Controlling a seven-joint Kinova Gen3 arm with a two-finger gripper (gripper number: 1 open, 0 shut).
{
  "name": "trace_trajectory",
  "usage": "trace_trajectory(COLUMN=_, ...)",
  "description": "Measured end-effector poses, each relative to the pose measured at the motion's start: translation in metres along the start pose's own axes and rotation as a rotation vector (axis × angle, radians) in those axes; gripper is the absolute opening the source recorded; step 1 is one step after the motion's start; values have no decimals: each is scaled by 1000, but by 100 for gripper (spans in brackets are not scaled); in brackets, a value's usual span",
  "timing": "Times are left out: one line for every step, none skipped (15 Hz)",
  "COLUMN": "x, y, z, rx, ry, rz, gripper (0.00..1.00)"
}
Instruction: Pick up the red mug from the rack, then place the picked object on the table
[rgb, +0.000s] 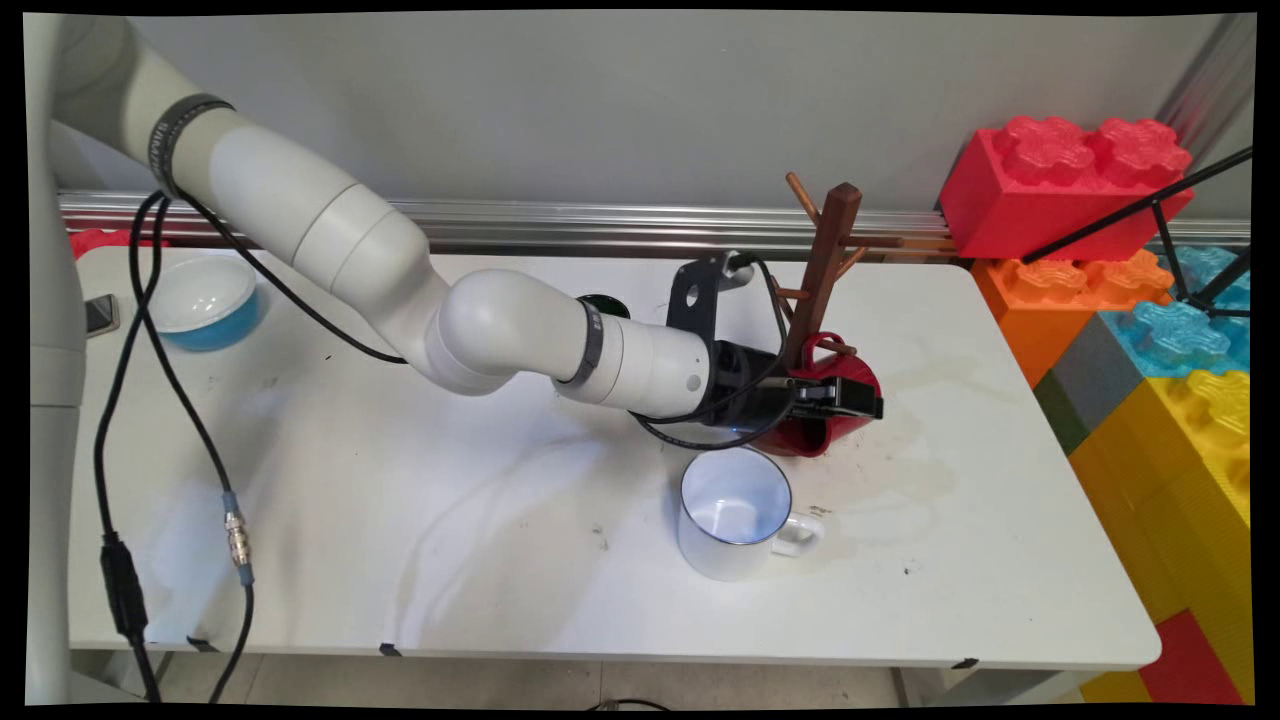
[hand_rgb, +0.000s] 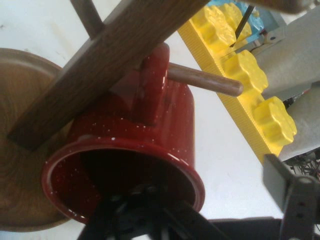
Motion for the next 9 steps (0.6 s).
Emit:
trace_trajectory(x=0, y=0, z=-1, rx=1, ry=0, rz=1, gripper=0)
trace_trajectory(x=0, y=-1, z=-2, rx=3, ry=-2, rz=3, gripper=0)
trace_trajectory(x=-1, y=-1, z=-2, rx=4, ry=-3, rz=4, gripper=0)
trace_trajectory(x=-1, y=-2, z=-3, rx=6, ry=-3, rz=4, gripper=0)
trace_trajectory(x=-1, y=-2, z=-4, rx=7, ry=-4, rz=5, gripper=0)
trace_trajectory(x=-1, y=-2, z=-4, rx=9, ry=-4, rz=5, gripper=0)
trace_trajectory(x=-1, y=-3, z=-5, rx=11, ry=-5, rz=5, gripper=0)
trace_trajectory(x=-2, y=-3, z=-6, rx=13, ry=-5, rz=5, gripper=0)
trace_trajectory(x=-2, y=-4, z=-8, rx=16, ry=-6, rz=5, gripper=0)
